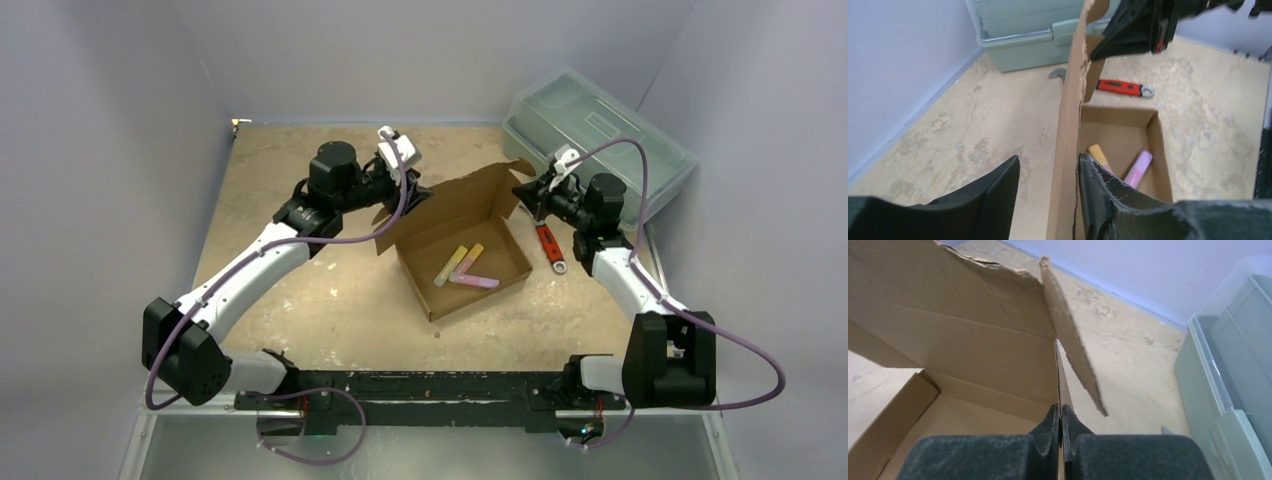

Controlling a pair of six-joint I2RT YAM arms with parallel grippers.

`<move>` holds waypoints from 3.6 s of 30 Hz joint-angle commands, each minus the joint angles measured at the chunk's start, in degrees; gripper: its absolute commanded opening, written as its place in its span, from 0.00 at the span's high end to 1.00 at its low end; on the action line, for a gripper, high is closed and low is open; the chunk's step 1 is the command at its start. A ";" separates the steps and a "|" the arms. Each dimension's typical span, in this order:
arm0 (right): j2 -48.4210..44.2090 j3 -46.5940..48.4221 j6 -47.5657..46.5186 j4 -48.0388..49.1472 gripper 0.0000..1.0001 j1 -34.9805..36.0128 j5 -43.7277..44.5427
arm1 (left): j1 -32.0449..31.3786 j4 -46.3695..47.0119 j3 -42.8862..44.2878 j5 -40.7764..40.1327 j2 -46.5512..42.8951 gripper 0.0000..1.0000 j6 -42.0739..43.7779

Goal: Fold the paper box
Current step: Close the paper box at the center of the board.

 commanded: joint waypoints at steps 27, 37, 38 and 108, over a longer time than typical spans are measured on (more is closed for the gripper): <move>-0.92 0.20 1.28 2.47 1.00 0.52 1.96 | 1.67 7.86 -44.22 -42.86 -40.57 0.60 -44.29; -1.07 0.28 1.76 2.44 1.00 0.52 0.25 | 1.61 26.27 -41.01 -30.70 -17.90 0.92 -40.40; -1.01 0.22 1.80 2.44 1.00 0.52 0.13 | 1.58 27.55 -40.52 -28.23 -16.35 0.93 -40.37; -0.30 1.08 -1.42 -0.55 1.00 0.61 -4.28 | -6.52 39.07 -45.71 -9.12 -8.25 0.96 -61.70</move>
